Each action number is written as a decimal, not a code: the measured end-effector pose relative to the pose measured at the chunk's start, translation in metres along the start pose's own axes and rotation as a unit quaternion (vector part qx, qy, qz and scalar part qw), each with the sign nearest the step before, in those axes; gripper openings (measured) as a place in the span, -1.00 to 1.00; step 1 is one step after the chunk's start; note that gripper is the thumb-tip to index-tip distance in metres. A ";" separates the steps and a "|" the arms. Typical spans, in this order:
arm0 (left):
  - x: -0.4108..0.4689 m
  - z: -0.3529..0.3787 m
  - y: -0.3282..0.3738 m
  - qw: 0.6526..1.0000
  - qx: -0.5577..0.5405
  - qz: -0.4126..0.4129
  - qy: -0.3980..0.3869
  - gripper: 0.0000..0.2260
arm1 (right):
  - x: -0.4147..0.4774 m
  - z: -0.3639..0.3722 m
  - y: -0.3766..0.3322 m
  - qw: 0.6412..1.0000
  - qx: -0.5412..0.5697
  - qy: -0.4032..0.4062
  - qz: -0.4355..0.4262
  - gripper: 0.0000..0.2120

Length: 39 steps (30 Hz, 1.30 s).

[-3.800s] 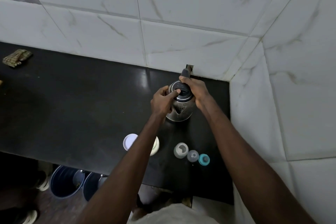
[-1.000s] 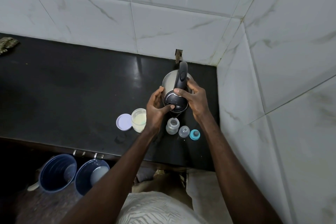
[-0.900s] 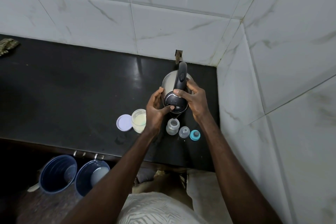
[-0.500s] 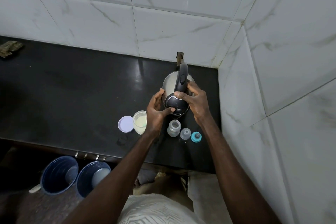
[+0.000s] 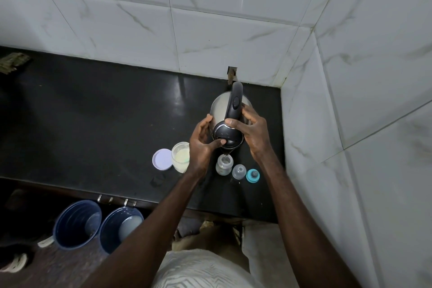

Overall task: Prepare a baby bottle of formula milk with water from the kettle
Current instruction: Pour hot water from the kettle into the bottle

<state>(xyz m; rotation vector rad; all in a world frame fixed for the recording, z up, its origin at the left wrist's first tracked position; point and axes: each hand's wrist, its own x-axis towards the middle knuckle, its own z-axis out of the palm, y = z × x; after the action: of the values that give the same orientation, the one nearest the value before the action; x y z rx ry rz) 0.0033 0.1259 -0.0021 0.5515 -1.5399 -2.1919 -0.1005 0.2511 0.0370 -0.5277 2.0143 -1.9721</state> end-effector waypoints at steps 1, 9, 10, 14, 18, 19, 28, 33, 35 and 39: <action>0.000 0.000 0.000 1.000 0.001 0.000 0.000 -0.26 | 0.000 0.000 0.001 1.000 0.000 0.000 0.001 -0.57; -0.002 -0.003 0.002 1.000 0.005 0.005 0.005 -0.26 | -0.001 0.003 0.000 1.000 0.004 -0.002 0.002 -0.57; -0.002 -0.003 0.002 1.000 0.005 0.005 0.005 -0.26 | -0.001 0.003 0.000 1.000 0.001 0.000 0.002 -0.57; -0.003 -0.003 0.003 1.000 0.003 0.003 0.007 -0.26 | -0.002 0.004 -0.001 1.000 -0.002 -0.005 -0.001 -0.59; -0.003 -0.004 0.002 1.000 0.004 0.006 0.004 -0.26 | -0.002 0.004 -0.003 1.000 0.001 -0.004 -0.002 -0.59; -0.003 -0.004 0.002 1.000 0.002 0.005 0.004 -0.25 | -0.002 0.004 -0.004 1.000 -0.001 -0.004 -0.003 -0.59; -0.003 -0.003 0.000 1.000 -0.005 0.004 0.005 -0.25 | -0.003 0.002 -0.005 1.000 -0.006 -0.005 -0.007 -0.59; -0.002 -0.002 -0.001 1.000 -0.001 0.005 0.004 -0.24 | -0.003 0.002 -0.005 1.000 -0.004 -0.001 -0.009 -0.60; -0.002 -0.002 -0.001 1.000 -0.001 0.002 0.003 -0.24 | -0.003 0.002 -0.004 1.000 -0.004 -0.001 -0.005 -0.58; -0.004 -0.003 -0.001 1.000 0.000 -0.001 0.005 -0.25 | -0.005 0.001 -0.005 1.000 -0.002 -0.006 -0.006 -0.56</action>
<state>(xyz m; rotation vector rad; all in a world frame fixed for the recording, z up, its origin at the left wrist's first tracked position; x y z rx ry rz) 0.0076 0.1262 -0.0035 0.5633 -1.5350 -2.1868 -0.0956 0.2523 0.0416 -0.5530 2.0122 -1.9682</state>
